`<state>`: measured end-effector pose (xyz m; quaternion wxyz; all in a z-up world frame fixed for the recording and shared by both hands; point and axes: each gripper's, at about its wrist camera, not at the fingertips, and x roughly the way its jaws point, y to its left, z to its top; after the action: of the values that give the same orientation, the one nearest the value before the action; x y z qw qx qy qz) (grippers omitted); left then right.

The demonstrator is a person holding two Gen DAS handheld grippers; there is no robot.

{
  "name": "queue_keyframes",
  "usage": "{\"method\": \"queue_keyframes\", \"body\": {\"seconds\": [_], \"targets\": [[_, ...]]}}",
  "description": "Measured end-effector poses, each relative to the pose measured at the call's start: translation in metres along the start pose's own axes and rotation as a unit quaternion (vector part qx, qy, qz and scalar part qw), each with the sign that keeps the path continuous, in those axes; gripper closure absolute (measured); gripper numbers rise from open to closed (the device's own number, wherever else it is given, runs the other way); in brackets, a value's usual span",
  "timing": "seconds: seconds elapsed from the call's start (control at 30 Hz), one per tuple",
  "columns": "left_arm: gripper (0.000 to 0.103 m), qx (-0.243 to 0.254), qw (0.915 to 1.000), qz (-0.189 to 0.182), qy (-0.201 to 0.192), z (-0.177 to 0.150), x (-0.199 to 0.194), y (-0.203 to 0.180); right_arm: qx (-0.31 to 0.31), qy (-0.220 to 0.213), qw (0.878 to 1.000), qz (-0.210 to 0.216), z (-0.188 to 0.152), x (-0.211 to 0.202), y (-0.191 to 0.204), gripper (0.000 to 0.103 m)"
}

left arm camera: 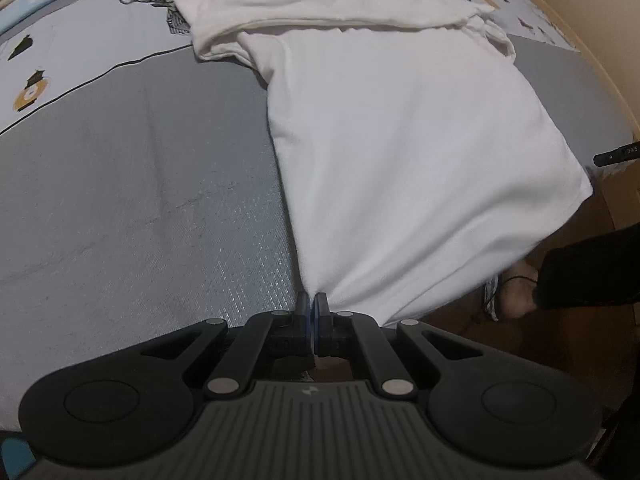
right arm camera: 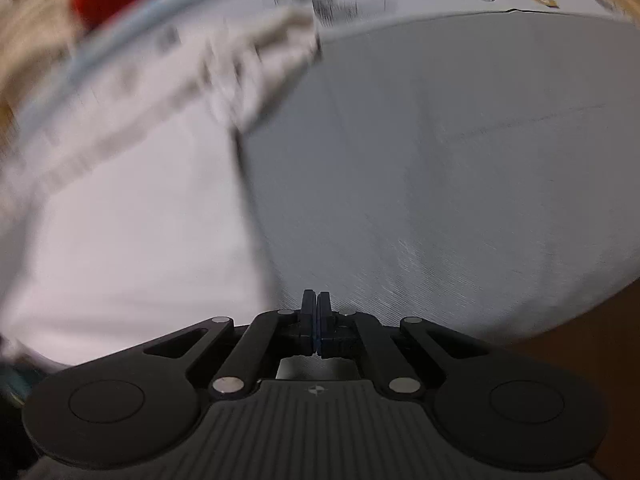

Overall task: Fold small clothes
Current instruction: 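Pull the held shirt hem back with both tools to spread the shirt flat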

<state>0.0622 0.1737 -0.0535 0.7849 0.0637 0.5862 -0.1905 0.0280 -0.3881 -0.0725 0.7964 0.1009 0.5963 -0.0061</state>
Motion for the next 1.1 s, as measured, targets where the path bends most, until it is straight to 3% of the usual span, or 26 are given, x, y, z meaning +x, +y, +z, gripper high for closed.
{"method": "queue_keyframes", "body": {"seconds": [0.07,0.13,0.17,0.2,0.27,0.43,0.47,0.5,0.53,0.6,0.67,0.8,0.87,0.9,1.0,1.1], "targets": [[0.094,-0.007,0.9999,-0.014,-0.005,0.004,-0.001,-0.003,-0.022,0.003,1.000,-0.014,-0.002,0.004,0.007,0.103],[0.068,-0.011,0.9998,-0.019,-0.003,0.008,0.000,-0.003,-0.042,-0.030,0.999,0.002,0.000,-0.004,0.018,0.100],[0.063,-0.014,0.9997,-0.019,0.000,0.010,0.001,-0.003,-0.044,-0.038,0.998,0.018,0.003,-0.006,0.022,0.097],[0.058,-0.018,0.9996,-0.020,0.006,0.014,0.001,-0.001,-0.045,-0.034,0.998,0.036,0.003,-0.004,0.027,0.087],[0.058,-0.019,0.9994,-0.018,0.023,0.013,0.009,0.003,-0.057,-0.010,0.997,0.043,0.003,0.006,0.038,0.077],[0.062,-0.003,0.9983,-0.005,0.058,0.005,0.026,0.004,-0.122,0.049,0.991,0.034,-0.006,0.029,0.064,0.077],[0.069,0.003,0.9981,-0.001,0.062,0.004,0.029,0.003,-0.132,0.051,0.990,0.027,-0.008,0.032,0.068,0.085],[0.099,0.012,0.9979,-0.001,0.064,0.002,0.030,0.001,-0.142,0.047,0.989,0.013,-0.008,0.031,0.070,0.097],[0.102,0.021,0.9979,-0.003,0.061,0.002,0.029,-0.003,-0.136,0.042,0.990,0.014,-0.007,0.029,0.067,0.099],[0.102,0.034,0.9983,-0.014,0.045,0.001,0.023,-0.008,-0.095,0.021,0.995,0.028,-0.001,0.017,0.053,0.100],[0.102,0.040,0.9980,-0.013,0.048,-0.001,0.023,-0.010,-0.068,0.006,0.998,0.004,0.004,0.011,0.039,0.100],[0.101,0.035,0.9979,-0.001,0.054,0.005,0.024,-0.010,-0.096,0.025,0.995,-0.014,-0.006,0.018,0.045,0.098],[0.098,0.029,0.9992,-0.014,0.025,0.012,0.014,-0.011,-0.117,-0.009,0.992,-0.051,-0.006,0.011,0.051,0.097],[0.096,0.028,0.9992,-0.026,0.012,0.013,0.011,-0.014,-0.122,-0.028,0.990,-0.059,-0.008,0.006,0.053,0.090],[0.088,0.043,0.9975,-0.056,-0.002,0.025,0.010,-0.028,-0.106,-0.079,0.991,0.001,-0.002,-0.012,0.055,0.086],[0.087,0.065,0.9968,-0.046,0.007,0.036,0.019,-0.046,-0.107,-0.057,0.991,0.056,0.003,0.000,0.064,0.080]]}}
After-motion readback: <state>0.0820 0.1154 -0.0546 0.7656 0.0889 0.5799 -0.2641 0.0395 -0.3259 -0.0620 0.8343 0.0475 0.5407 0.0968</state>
